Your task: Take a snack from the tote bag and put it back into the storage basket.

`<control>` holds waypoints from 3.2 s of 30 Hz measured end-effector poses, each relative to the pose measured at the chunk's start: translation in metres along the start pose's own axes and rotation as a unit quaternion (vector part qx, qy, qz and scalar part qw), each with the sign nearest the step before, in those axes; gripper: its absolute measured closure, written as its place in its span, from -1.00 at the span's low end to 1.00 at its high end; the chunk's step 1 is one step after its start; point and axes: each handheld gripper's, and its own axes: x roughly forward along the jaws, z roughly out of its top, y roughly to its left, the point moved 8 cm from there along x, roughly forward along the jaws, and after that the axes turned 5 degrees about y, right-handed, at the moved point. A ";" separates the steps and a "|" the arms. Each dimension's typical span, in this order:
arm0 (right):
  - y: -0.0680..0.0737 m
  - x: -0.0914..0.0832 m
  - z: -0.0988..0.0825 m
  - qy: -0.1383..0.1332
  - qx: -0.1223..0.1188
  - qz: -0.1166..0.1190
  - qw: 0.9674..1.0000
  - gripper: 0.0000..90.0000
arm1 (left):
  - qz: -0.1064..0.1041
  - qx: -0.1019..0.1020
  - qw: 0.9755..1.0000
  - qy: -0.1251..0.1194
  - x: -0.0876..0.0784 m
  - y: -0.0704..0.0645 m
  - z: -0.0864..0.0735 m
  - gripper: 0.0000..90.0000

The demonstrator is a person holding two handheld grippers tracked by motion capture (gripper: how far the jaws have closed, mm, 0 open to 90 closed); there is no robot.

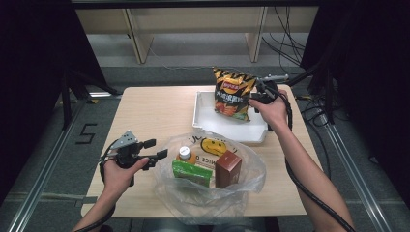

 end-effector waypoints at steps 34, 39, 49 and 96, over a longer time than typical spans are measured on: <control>0.042 -0.061 -0.036 0.000 -0.038 0.061 0.997 0.34 | 0.007 -0.004 1.000 -0.002 -0.002 -0.001 0.000 -0.38; 0.048 -0.068 -0.042 0.005 -0.046 0.063 0.997 0.33 | 0.007 -0.005 1.000 -0.003 -0.002 -0.002 0.000 -0.38; 0.056 -0.078 -0.047 0.006 -0.063 0.073 0.995 0.31 | 0.009 -0.007 1.000 -0.002 -0.002 -0.002 0.000 -0.38; 0.142 -0.112 -0.049 0.104 -0.143 0.154 0.972 0.39 | -0.001 0.000 1.000 0.000 0.001 -0.006 0.000 -0.38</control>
